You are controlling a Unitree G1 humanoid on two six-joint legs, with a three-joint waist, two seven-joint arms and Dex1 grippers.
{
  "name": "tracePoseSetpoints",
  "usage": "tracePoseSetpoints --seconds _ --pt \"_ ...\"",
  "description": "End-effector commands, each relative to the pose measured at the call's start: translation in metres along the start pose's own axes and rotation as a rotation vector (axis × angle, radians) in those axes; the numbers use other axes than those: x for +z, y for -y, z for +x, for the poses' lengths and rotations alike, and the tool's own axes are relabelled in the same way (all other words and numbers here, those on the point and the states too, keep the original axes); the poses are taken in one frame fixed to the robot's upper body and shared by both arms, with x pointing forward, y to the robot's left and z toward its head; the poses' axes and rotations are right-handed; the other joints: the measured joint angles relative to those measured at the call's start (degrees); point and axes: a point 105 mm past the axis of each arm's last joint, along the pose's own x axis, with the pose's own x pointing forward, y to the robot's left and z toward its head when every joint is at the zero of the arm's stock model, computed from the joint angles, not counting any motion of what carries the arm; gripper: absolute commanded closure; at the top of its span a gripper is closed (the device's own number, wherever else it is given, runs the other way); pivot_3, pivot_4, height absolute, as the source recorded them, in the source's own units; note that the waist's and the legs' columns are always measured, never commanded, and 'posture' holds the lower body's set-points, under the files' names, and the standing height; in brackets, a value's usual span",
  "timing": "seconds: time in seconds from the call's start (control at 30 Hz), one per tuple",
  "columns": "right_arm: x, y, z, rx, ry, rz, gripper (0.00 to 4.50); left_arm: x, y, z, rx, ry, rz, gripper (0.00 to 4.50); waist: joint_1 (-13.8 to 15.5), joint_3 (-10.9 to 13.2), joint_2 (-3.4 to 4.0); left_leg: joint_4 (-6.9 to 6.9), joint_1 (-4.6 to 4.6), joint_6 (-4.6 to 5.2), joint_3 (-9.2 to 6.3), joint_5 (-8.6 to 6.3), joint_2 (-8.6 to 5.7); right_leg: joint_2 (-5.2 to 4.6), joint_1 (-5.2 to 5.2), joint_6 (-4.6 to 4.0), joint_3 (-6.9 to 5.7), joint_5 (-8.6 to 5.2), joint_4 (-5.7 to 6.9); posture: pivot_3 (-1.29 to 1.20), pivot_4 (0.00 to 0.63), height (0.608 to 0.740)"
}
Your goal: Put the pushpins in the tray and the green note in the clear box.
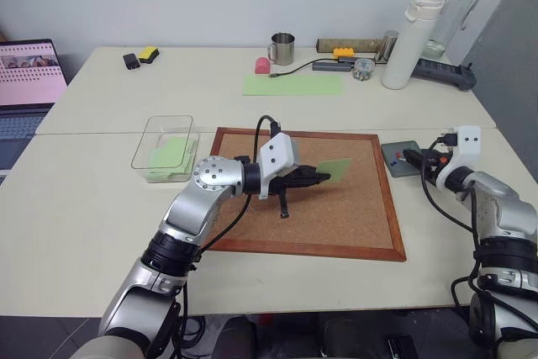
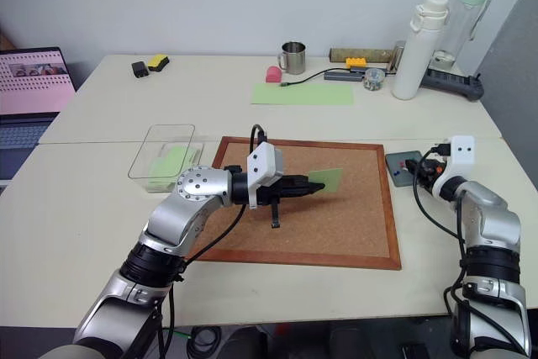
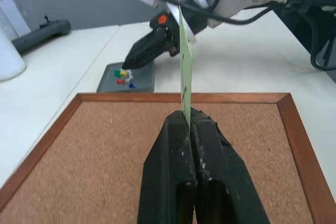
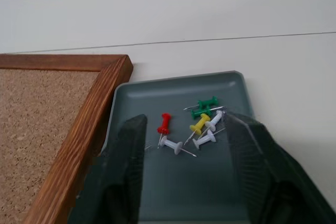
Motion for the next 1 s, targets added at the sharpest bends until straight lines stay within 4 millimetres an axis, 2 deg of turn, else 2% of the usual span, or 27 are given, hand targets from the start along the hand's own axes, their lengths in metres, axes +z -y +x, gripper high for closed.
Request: tracePoseSetpoints --seconds 0.03,0.1,0.13,0.2,0.27,0.3,0.37,0.47,0.53,0.63,0.73,0.83,1.0 --pt "0.043 -0.03 -0.016 0.163 0.144 -0.15 1.55 0.017 -0.019 -0.016 0.12 0.034 0.011 4.5 0.0 0.01 0.02 0.0 0.0 0.0 0.0 0.0 0.0 0.0 0.0 0.0 0.0 0.0 0.0 0.0 0.15 0.74" --pt "0.055 -0.071 -0.03 0.358 0.19 -0.203 1.55 0.019 -0.035 -0.034 0.232 0.024 -0.019 4.5 0.01 0.05 0.08 -0.02 -0.02 0.0 -0.04 0.0 0.01 0.01 -0.02 0.01 -0.04 -0.01 0.0 0.0 0.15 0.74" --pt "0.057 -0.083 -0.036 0.417 0.201 -0.213 1.55 0.019 -0.039 -0.04 0.265 0.02 -0.027 4.5 -0.24 0.06 0.09 -0.02 -0.02 0.0 -0.05 0.0 0.02 0.01 -0.03 0.01 -0.04 -0.01 0.0 0.0 0.15 0.74" --pt "0.067 -0.121 -0.054 0.585 0.246 -0.238 1.55 0.019 -0.059 -0.068 0.418 -0.006 -0.053 4.5 -0.59 0.07 0.12 -0.04 0.0 0.01 -0.15 -0.01 0.07 0.1 -0.03 0.01 -0.04 -0.01 0.01 0.0 0.15 0.74" --pt "0.071 -0.157 -0.072 0.742 0.26 -0.254 1.55 0.013 -0.079 -0.104 0.614 -0.05 -0.064 4.5 -0.65 0.08 0.13 -0.04 0.0 0.01 -0.19 -0.01 0.08 0.11 -0.02 0.01 -0.07 -0.01 0.03 0.0 0.15 0.74" --pt "0.072 -0.174 -0.08 0.813 0.258 -0.242 1.55 0.009 -0.089 -0.129 0.741 -0.08 -0.057 4.5 -0.8 0.08 0.13 -0.04 -0.01 0.01 -0.21 -0.01 0.08 0.1 -0.02 0.01 -0.09 -0.01 0.04 0.0 0.15 0.74" --pt "0.069 -0.195 -0.091 0.912 0.231 -0.221 1.55 0.005 -0.1 -0.17 0.94 -0.134 -0.035 4.5 -0.88 0.08 0.13 -0.04 0.01 0.01 -0.26 -0.01 0.09 0.11 -0.02 0.01 -0.11 -0.01 0.05 0.0 0.15 0.74" --pt "0.057 -0.212 -0.1 1.021 0.149 -0.207 1.55 -0.003 -0.104 -0.218 1.157 -0.233 -0.009 4.5 -0.68 0.12 0.05 -0.02 -0.03 0.01 -0.36 -0.01 0.09 0.08 -0.02 0.01 -0.21 -0.01 0.03 0.0 0.15 0.74" --pt "0.052 -0.215 -0.1 1.041 0.122 -0.216 1.55 -0.015 -0.099 -0.236 1.218 -0.301 -0.007 4.5 -0.1 0.13 0.04 -0.01 -0.04 0.0 -0.35 -0.01 0.06 0.04 -0.01 0.01 -0.22 -0.01 0.02 0.0 0.15 0.74" --pt "0.051 -0.214 -0.093 1.029 0.112 -0.22 1.55 -0.039 -0.09 -0.24 1.21 -0.361 -0.053 4.5 0.85 0.19 -0.08 0.0 -0.05 -0.01 -0.31 0.0 0.01 -0.05 0.01 0.01 -0.28 -0.01 0.01 0.0 0.15 0.74" --pt "0.049 -0.211 -0.09 1.018 0.103 -0.23 1.54 -0.052 -0.09 -0.237 1.179 -0.383 -0.068 4.05 1.01 0.31 -0.33 0.04 -0.08 -0.01 -0.31 0.0 0.03 -0.05 0.01 0.01 -0.32 0.0 0.02 0.0 0.15 0.74" --pt "0.048 -0.207 -0.088 0.997 0.101 -0.241 1.54 -0.052 -0.094 -0.239 1.182 -0.381 -0.055 3.41 0.81 0.32 -0.32 0.0 -0.06 -0.01 -0.27 0.0 0.04 -0.03 -0.03 0.0 -0.3 -0.01 0.02 0.0 0.15 0.74" --pt "0.047 -0.198 -0.087 0.945 0.104 -0.243 1.54 -0.039 -0.096 -0.231 1.132 -0.33 -0.025 2.4 0.66 0.33 -0.34 -0.02 -0.11 -0.01 -0.28 0.0 0.07 -0.02 -0.05 0.0 -0.3 -0.01 0.0 0.0 0.15 0.74"
